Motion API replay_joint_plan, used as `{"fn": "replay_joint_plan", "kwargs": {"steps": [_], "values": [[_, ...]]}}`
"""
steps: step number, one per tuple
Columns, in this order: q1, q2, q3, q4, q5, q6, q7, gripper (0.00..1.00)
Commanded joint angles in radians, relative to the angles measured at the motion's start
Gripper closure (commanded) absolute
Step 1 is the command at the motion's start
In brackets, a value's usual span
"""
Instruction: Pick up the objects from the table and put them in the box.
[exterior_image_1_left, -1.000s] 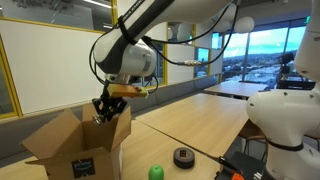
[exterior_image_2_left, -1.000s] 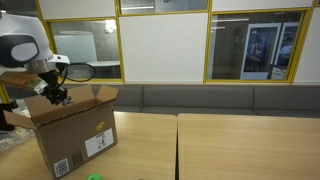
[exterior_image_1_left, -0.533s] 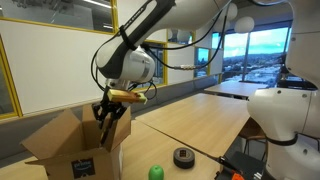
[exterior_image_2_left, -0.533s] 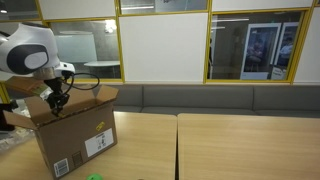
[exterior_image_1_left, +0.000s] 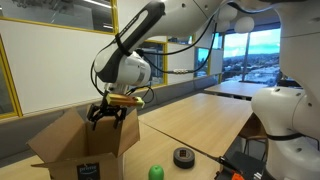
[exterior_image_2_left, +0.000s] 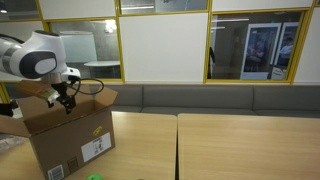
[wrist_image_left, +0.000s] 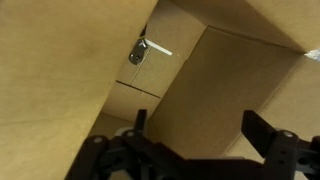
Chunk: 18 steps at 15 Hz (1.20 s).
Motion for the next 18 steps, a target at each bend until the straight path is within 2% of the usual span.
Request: {"fn": "replay_joint_plan", "kwargs": {"steps": [1,3,7,10,14,18], "values": [[-0.266,-0.047,0.234,-0.008,-0.17,0.023,0.105,0.0],[-0.387,-0.09,0.321,-0.05,-0.33,0.03,0.2,0.0],[-0.589,-0.228,0.429,-0.14,-0.659,-0.019,0.41,0.0],[-0.764,-0.336,0.546,-0.182,-0.778,-0.095,0.478,0.0],[-0.955,-0.469,0.673,-0.26,-0.773,-0.171,0.467,0.0],[-1.053,-0.524,0.733,-0.344,-0.715,-0.176,0.432,0.0]]}}
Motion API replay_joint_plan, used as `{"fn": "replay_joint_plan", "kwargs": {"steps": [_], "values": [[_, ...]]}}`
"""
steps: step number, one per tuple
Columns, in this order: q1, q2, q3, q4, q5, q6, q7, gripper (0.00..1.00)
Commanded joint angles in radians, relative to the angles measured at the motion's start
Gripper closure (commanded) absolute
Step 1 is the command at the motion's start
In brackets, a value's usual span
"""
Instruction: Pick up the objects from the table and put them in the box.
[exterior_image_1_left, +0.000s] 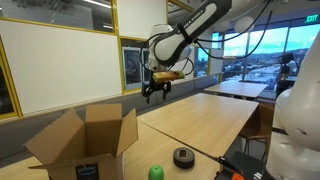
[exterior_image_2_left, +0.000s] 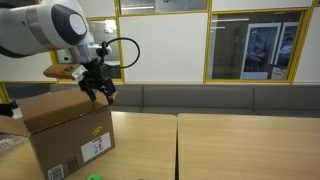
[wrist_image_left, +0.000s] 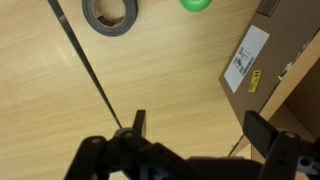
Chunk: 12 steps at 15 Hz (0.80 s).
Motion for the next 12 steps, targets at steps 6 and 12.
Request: {"fn": "replay_joint_plan", "kwargs": {"steps": [6,12], "values": [[-0.097,-0.037,0.092,-0.201,0.158,0.09,-0.041,0.0],[-0.109,0.047,0.091,-0.292,0.228,0.212,-0.08,0.0]]}}
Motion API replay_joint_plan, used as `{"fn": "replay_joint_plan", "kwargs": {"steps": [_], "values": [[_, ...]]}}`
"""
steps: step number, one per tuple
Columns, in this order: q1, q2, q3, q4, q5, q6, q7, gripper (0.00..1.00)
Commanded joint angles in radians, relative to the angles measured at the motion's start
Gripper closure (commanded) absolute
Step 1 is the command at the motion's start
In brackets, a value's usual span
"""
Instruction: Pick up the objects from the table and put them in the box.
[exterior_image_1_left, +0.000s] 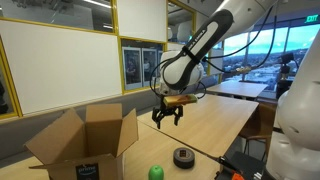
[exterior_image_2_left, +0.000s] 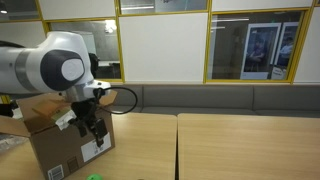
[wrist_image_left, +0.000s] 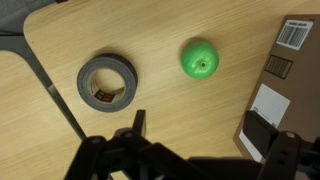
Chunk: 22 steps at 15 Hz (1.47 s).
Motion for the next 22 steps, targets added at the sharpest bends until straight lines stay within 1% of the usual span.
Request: {"fn": "replay_joint_plan", "kwargs": {"steps": [1,8,14,17,22], "values": [[-0.034,0.055,0.009,-0.044,0.041,0.095,-0.05,0.0],[-0.065,0.266,-0.024,-0.048,0.098,0.266,-0.18,0.0],[-0.111,0.451,-0.043,-0.006,0.13,0.372,-0.322,0.0],[-0.145,0.532,-0.038,0.035,0.132,0.401,-0.381,0.0],[-0.217,0.657,-0.012,0.109,0.135,0.455,-0.464,0.0]]}}
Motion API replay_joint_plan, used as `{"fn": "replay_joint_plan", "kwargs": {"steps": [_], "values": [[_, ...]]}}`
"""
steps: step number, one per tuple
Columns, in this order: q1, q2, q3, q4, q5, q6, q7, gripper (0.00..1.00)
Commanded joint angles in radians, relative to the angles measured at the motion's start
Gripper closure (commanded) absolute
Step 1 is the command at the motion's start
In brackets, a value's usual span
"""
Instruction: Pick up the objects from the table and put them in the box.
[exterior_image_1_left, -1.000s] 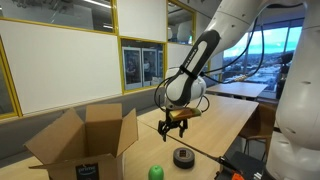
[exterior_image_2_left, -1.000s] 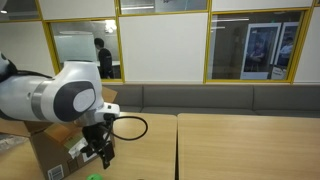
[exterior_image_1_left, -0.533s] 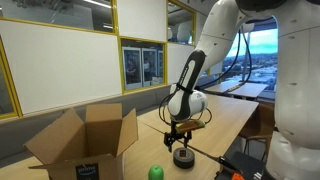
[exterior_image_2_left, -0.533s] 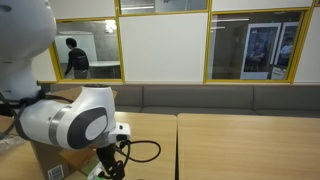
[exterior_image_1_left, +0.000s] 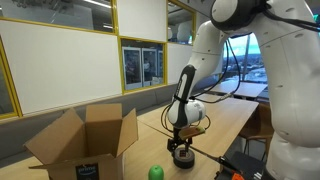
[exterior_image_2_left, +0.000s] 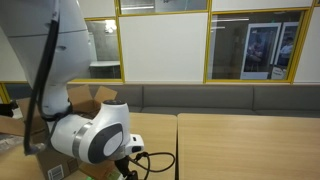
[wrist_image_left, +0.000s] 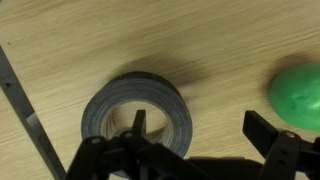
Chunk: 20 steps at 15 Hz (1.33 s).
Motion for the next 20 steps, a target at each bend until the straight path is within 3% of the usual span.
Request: {"fn": "replay_joint_plan", "kwargs": {"steps": [1,9,15,16,17,20], "values": [[-0.058,0.103,0.029,0.076,0.018,0.046,-0.081,0.0],[-0.158,0.237,0.102,0.168,0.018,0.076,-0.149,0.0],[-0.181,0.289,0.128,0.188,0.007,0.086,-0.161,0.0],[-0.181,0.295,0.129,0.19,0.005,0.087,-0.163,0.25],[-0.174,0.299,0.123,0.191,0.002,0.088,-0.163,0.26],[-0.167,0.301,0.117,0.188,-0.001,0.086,-0.163,0.49]]}}
